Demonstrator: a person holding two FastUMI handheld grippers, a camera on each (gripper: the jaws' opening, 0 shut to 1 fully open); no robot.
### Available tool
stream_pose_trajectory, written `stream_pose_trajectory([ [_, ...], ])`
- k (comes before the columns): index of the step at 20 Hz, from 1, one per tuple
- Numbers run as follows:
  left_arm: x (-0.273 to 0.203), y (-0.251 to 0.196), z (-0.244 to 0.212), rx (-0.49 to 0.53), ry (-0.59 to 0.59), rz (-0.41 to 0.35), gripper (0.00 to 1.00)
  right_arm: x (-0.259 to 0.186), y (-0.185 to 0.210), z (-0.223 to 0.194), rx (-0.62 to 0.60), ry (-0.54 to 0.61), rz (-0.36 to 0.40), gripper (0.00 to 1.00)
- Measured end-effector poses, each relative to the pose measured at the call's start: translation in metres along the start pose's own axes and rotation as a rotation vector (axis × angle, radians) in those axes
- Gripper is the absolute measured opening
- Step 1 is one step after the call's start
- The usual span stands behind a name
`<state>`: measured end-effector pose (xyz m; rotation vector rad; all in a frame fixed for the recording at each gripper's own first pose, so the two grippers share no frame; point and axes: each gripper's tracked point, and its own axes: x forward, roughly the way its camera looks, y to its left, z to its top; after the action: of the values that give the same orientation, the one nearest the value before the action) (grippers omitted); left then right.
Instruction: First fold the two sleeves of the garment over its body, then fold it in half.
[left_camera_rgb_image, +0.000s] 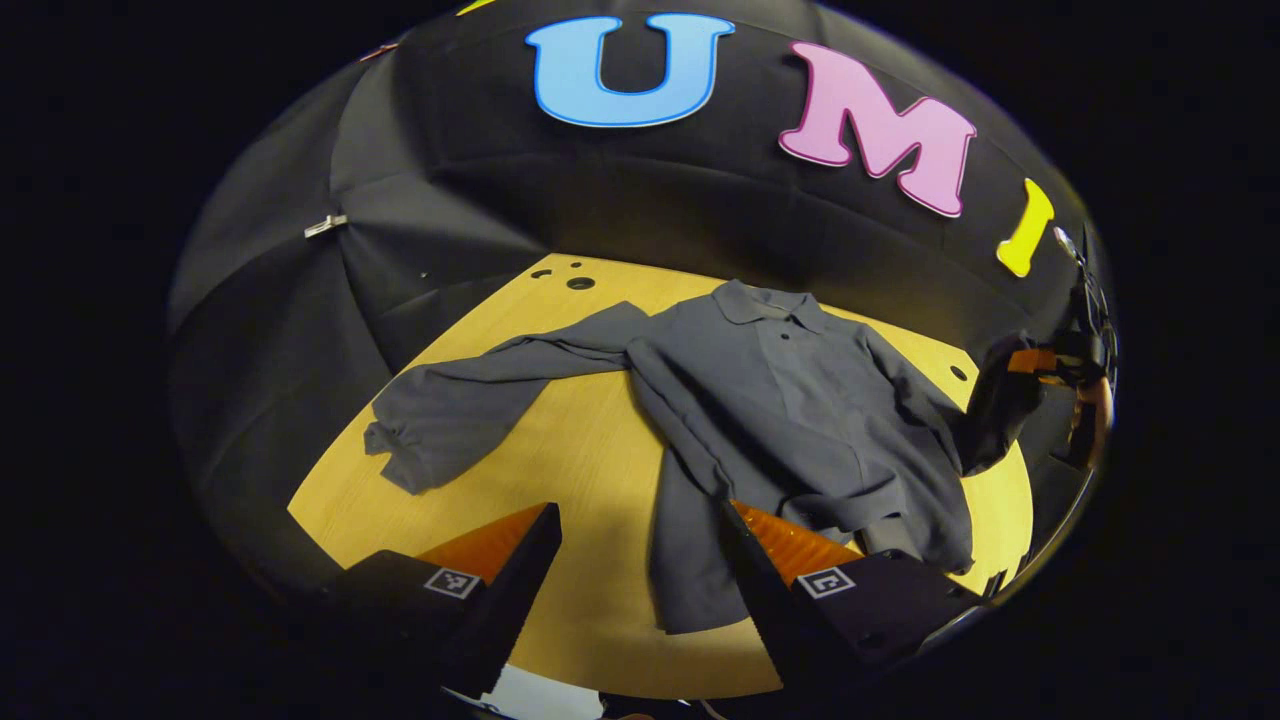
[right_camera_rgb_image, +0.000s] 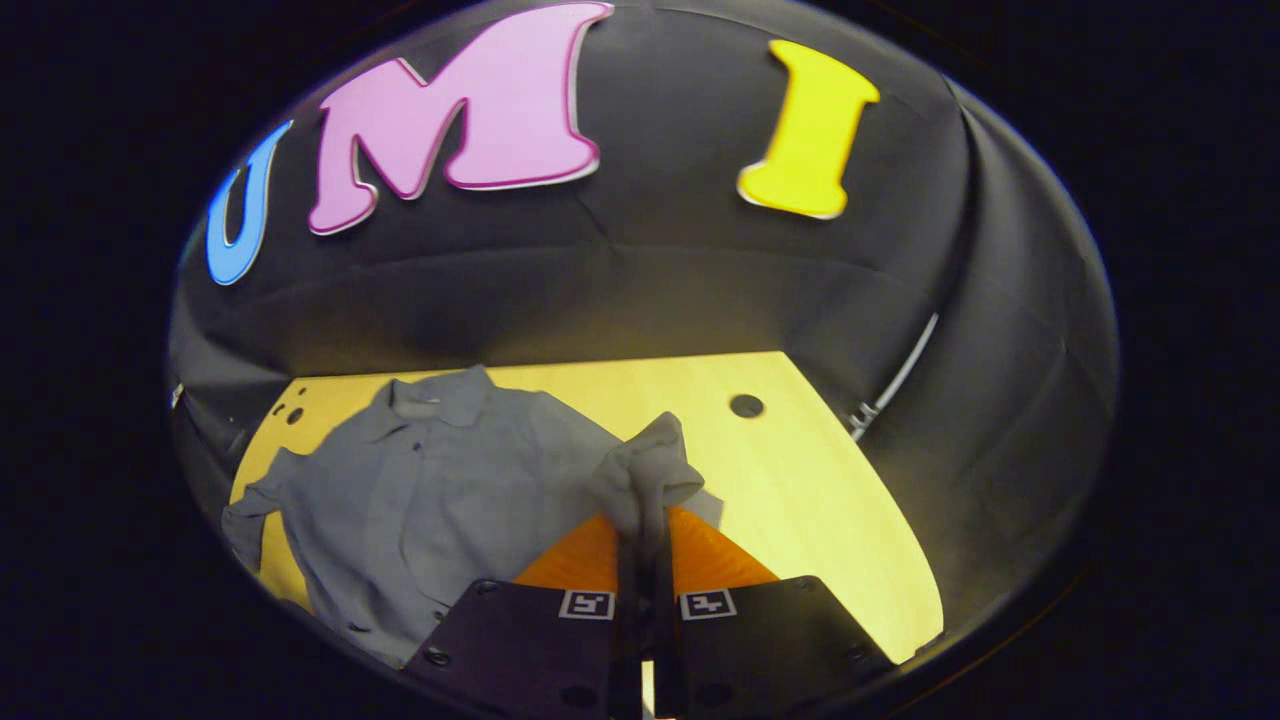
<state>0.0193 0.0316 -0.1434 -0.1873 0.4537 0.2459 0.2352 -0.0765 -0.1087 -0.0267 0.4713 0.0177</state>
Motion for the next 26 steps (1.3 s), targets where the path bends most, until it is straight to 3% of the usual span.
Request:
stream_pose_trajectory([
  [7,0.0,0.041,-0.011,-0.103,0.034,0.067,0.99,0.028,0.116,0.027,0.055,-0.006,0.151,0.09],
  [14,0.009,0.067,-0.019,-0.142,0.065,0.103,0.97,0.041,0.201,0.013,0.167,0.043,0.277,0.09],
  [19,0.018,0.07,-0.017,-0.148,0.077,0.095,0.99,0.034,0.195,0.005,0.144,0.054,0.258,0.09],
  [26,0.036,0.048,-0.011,-0.098,0.08,0.008,0.99,-0.034,0.128,0.032,0.097,-0.072,0.151,0.09],
])
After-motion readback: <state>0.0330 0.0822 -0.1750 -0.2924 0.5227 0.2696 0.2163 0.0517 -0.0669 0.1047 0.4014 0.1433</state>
